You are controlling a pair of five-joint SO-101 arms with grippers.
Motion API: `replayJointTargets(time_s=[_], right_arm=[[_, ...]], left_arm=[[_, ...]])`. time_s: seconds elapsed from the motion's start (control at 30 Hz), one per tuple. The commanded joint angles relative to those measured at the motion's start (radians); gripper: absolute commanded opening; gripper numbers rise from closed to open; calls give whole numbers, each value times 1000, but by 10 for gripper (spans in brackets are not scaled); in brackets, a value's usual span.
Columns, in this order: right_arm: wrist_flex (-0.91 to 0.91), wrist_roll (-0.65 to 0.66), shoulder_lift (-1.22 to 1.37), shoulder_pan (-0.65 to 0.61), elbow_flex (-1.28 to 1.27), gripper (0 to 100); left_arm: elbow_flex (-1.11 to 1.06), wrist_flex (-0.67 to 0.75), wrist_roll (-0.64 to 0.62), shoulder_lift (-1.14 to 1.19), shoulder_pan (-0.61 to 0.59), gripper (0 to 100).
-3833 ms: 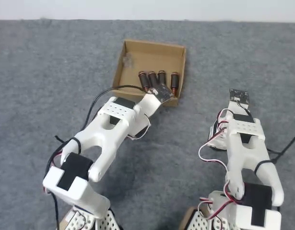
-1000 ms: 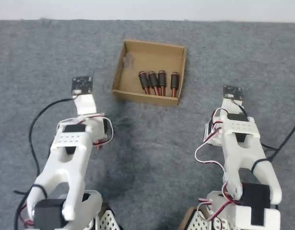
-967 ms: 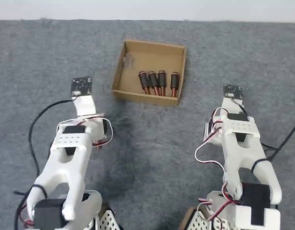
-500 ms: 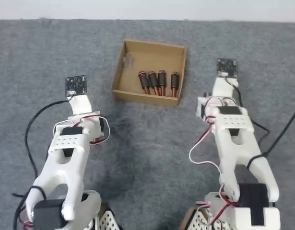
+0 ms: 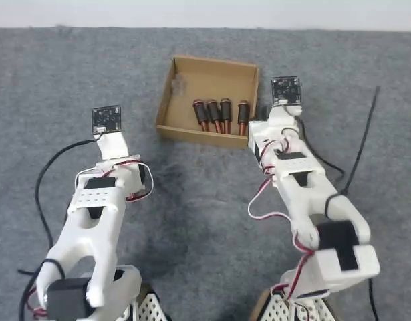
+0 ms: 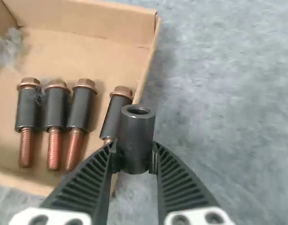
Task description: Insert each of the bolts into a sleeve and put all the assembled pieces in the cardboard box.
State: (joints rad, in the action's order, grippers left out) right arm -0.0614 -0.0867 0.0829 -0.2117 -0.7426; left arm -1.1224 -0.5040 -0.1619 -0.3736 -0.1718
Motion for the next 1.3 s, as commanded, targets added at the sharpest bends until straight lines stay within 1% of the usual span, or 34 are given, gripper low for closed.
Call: replayJointTargets(time_s=[0.0, 0.17, 0.33, 0.47, 0.8, 0.93, 1.07, 1.17, 1.27], right_arm=[[-199, 14, 15, -7, 43, 7], [-444, 9, 54, -25, 12, 7], [-819, 14, 67, -53, -146, 7], [-1013, 15, 65, -70, -265, 7], [-1385, 23, 59, -87, -565, 7], [-1501, 138, 59, -136, -680, 7], [-1630, 157, 59, -196, -813, 7], [-1687, 157, 59, -213, -888, 7], [-1698, 155, 58, -203, -921, 7]], left_arm=[[13, 28, 8, -54, -2, 11], [13, 28, 8, -54, -2, 11], [13, 29, 8, -54, 0, 11], [13, 29, 8, -54, 0, 11], [13, 29, 8, -54, 0, 11], [13, 29, 8, -54, 0, 11], [12, 29, 8, -54, 0, 11], [12, 29, 8, -54, 0, 11], [12, 29, 8, -54, 0, 11]])
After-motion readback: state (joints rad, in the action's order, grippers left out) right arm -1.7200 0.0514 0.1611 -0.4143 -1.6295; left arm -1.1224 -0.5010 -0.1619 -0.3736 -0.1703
